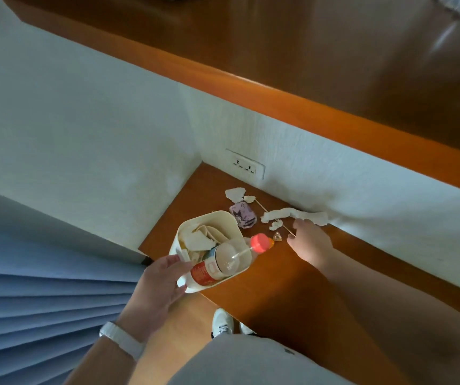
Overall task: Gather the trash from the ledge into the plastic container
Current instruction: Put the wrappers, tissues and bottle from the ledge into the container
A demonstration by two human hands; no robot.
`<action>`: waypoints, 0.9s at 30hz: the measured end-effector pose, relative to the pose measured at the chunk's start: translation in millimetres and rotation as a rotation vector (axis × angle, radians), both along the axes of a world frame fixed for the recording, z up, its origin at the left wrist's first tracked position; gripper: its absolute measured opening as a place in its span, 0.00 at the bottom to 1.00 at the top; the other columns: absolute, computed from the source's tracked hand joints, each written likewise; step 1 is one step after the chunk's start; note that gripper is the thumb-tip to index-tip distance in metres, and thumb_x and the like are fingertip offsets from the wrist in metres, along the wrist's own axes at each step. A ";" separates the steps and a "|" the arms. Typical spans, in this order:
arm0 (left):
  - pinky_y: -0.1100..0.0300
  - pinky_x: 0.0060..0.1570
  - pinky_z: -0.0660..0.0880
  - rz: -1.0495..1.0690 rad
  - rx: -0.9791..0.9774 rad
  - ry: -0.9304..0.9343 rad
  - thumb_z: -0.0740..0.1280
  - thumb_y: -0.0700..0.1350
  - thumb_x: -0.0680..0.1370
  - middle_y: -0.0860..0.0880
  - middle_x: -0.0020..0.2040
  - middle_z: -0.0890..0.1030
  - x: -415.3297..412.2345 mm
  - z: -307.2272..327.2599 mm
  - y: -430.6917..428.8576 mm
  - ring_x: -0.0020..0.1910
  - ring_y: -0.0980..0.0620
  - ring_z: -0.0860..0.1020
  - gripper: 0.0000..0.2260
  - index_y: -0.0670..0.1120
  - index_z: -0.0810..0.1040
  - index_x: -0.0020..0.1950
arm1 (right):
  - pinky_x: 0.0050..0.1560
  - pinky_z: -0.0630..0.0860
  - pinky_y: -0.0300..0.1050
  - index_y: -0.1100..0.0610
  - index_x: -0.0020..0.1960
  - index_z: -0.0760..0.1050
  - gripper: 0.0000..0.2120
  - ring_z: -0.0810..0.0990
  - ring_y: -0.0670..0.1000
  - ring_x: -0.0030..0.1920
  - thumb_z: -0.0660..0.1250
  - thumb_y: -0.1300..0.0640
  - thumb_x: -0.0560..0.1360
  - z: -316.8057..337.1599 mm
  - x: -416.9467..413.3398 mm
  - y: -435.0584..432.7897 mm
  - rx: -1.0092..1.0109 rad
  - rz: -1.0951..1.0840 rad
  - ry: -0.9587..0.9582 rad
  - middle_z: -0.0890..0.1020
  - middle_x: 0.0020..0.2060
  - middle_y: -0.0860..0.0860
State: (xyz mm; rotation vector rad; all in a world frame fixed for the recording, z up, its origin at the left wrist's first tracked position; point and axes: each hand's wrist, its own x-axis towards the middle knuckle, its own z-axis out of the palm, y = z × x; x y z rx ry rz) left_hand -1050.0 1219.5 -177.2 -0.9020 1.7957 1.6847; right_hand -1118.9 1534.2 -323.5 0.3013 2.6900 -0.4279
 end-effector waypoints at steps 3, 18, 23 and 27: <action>0.51 0.60 0.79 -0.034 -0.051 0.011 0.66 0.41 0.81 0.45 0.60 0.82 -1.1 -0.7 -2.0 0.60 0.49 0.80 0.12 0.42 0.76 0.65 | 0.45 0.76 0.44 0.57 0.65 0.73 0.16 0.81 0.53 0.50 0.62 0.52 0.80 -13.6 -5.9 -1.1 0.028 0.033 0.021 0.78 0.50 0.52; 0.46 0.65 0.74 0.048 -0.010 0.003 0.66 0.42 0.81 0.46 0.57 0.83 6.4 3.7 11.9 0.55 0.52 0.80 0.07 0.46 0.77 0.59 | 0.36 0.70 0.43 0.57 0.50 0.75 0.06 0.78 0.51 0.36 0.62 0.55 0.77 -7.0 -5.0 -1.1 -0.041 -0.033 -0.019 0.76 0.33 0.49; 0.45 0.67 0.74 -0.003 -0.038 0.016 0.67 0.43 0.81 0.46 0.59 0.82 8.7 3.1 11.6 0.60 0.48 0.79 0.09 0.46 0.77 0.61 | 0.33 0.75 0.42 0.56 0.50 0.76 0.04 0.78 0.47 0.33 0.64 0.58 0.77 23.1 8.3 5.8 -0.227 -0.157 0.141 0.79 0.35 0.48; 0.46 0.65 0.76 -0.036 -0.056 0.043 0.67 0.43 0.81 0.47 0.57 0.82 7.0 2.4 12.2 0.60 0.48 0.78 0.08 0.46 0.76 0.60 | 0.36 0.73 0.39 0.55 0.50 0.78 0.04 0.77 0.45 0.38 0.66 0.58 0.77 54.8 13.6 2.4 -0.351 -0.229 0.260 0.81 0.41 0.49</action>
